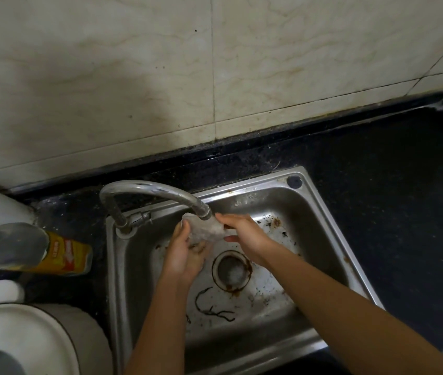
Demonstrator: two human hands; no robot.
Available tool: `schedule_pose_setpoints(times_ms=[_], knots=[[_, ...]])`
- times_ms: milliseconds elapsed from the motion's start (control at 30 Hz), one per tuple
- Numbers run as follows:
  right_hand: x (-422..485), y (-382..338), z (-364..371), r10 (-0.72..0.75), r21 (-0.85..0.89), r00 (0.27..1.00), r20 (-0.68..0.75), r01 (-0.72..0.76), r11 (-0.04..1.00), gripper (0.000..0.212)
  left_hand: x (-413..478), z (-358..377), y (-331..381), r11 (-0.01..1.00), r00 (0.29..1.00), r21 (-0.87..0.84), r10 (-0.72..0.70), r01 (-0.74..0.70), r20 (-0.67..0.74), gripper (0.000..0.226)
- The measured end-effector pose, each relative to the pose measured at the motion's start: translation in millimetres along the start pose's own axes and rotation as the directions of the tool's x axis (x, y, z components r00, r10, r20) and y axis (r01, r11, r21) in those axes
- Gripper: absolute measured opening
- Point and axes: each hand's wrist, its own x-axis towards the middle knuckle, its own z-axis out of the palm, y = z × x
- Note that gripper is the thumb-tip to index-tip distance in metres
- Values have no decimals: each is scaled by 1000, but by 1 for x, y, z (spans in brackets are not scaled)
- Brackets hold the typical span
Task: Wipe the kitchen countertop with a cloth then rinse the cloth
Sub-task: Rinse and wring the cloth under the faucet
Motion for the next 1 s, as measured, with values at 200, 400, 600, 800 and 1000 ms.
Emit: schedule_pose_setpoints(times_ms=[200,400,600,800,1000], knots=[[-2,4,-2,110,159,982,-156,-85,984,25,5,0,-2,970,1000,-244,-18,16,-8,41],[2,3,10,94,139,988,-121,-77,987,24,12,2,-4,974,993,-202,110,-101,31,37],[7,-2,19,-73,127,984,-159,94,987,26,11,-5,-1,977,972,-162,168,-141,166,71],[3,1,23,-90,44,983,-161,98,994,21,16,-2,2,976,972,-141,184,-163,148,34],[-1,2,20,-126,-300,974,-187,65,952,7,22,8,1,979,979,32,203,-202,-25,28]])
